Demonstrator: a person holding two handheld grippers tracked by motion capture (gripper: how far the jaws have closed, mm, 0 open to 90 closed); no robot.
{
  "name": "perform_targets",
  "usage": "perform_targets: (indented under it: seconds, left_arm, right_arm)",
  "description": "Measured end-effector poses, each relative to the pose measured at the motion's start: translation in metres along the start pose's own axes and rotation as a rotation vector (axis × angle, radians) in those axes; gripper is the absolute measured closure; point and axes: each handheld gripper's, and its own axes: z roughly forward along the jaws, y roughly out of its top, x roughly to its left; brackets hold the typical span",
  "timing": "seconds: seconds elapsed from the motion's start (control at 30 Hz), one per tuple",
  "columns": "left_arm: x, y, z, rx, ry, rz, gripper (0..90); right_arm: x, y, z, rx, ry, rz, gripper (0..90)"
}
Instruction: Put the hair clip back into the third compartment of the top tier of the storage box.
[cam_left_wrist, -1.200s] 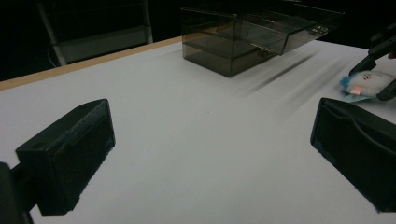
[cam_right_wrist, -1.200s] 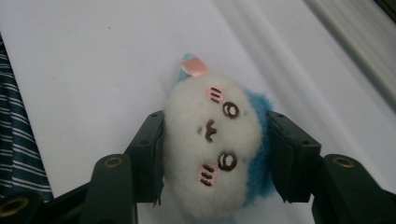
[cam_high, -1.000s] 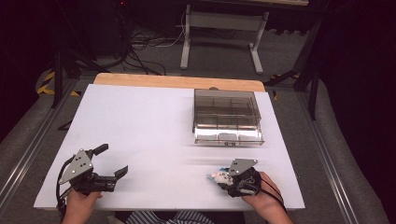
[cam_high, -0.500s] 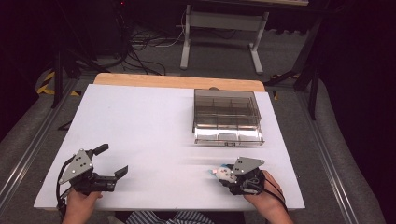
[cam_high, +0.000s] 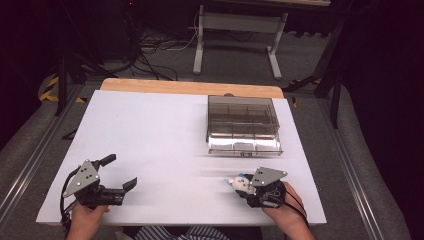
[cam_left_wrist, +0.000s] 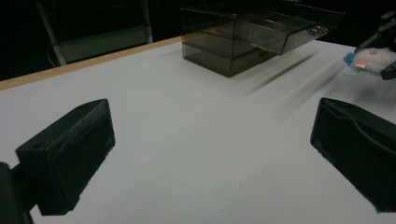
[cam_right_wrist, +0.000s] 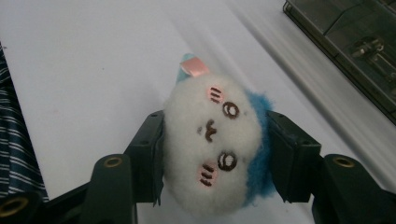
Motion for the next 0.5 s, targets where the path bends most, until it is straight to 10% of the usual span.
perform_targets:
  seconds: [0.5]
  left_arm:
    - [0.0000,0.0002,-0.0002,0.001,0.000,0.003,0.7]
  right_arm:
    - [-0.0038,0.0009,-0.0087,-0.038,-0.027,0.009,44.7]
